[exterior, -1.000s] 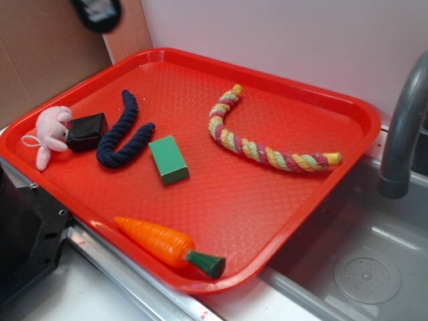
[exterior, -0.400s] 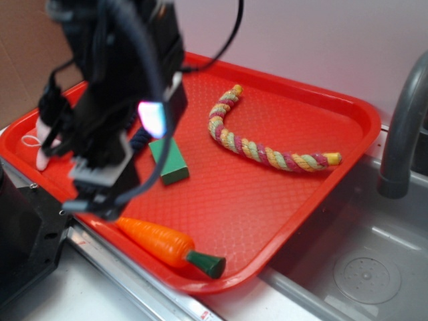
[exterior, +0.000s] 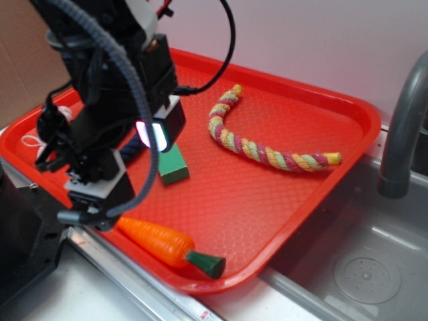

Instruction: Grab the carrot.

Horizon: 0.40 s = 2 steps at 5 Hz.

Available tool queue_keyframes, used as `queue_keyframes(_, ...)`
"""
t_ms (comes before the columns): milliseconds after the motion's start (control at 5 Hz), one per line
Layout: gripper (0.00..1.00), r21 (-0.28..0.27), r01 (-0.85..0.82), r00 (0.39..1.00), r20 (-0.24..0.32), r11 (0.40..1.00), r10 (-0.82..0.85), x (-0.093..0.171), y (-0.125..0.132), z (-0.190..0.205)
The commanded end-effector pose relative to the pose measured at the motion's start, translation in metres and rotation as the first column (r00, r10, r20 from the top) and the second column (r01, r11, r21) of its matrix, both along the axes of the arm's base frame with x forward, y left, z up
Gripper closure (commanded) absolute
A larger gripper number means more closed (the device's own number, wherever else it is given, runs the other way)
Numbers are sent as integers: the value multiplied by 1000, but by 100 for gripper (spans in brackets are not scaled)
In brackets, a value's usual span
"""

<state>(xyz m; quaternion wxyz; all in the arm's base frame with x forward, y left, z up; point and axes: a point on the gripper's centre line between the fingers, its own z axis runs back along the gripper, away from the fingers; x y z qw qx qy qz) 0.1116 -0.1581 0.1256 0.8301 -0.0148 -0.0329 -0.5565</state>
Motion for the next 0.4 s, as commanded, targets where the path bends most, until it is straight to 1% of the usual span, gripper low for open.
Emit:
queue_keyframes(0, 0, 50, 39, 999, -30, 998, -38, -8, -5, -32)
queue_keyframes(200, 0, 33, 68, 995, -72, 997, -66, -13, 4, -57)
